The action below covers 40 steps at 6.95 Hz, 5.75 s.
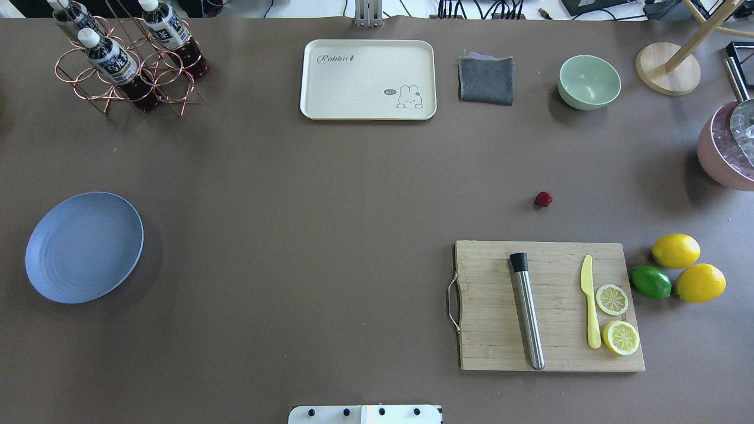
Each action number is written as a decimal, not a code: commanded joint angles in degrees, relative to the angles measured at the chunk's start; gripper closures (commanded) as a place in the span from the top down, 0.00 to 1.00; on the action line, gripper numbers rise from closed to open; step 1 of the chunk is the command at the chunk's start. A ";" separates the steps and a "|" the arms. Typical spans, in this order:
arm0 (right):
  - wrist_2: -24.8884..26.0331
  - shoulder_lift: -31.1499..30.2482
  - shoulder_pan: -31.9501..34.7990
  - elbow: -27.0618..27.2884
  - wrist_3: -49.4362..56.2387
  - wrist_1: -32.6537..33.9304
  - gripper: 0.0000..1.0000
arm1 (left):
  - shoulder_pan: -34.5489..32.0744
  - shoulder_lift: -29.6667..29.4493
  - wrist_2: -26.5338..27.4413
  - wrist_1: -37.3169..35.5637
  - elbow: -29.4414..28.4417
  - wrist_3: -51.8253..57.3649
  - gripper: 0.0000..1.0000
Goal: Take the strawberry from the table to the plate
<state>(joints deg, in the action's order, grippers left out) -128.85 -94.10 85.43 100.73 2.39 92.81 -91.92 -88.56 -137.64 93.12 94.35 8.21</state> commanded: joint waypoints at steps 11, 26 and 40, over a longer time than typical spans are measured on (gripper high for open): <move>-2.64 1.38 -7.08 3.07 -22.16 -17.34 1.00 | 6.47 -5.14 -10.11 21.79 -6.25 -11.78 0.99; 6.77 3.40 -20.83 2.90 -40.62 -24.96 1.00 | 33.03 1.63 6.42 69.31 -18.94 -45.75 0.49; 6.51 3.40 -21.09 3.25 -40.62 -24.96 1.00 | 49.86 -27.69 19.91 49.65 -12.97 -75.25 0.00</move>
<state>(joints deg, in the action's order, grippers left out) -122.31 -90.71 64.34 103.93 -38.30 67.85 -47.08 -111.79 -122.58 146.08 81.35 -64.26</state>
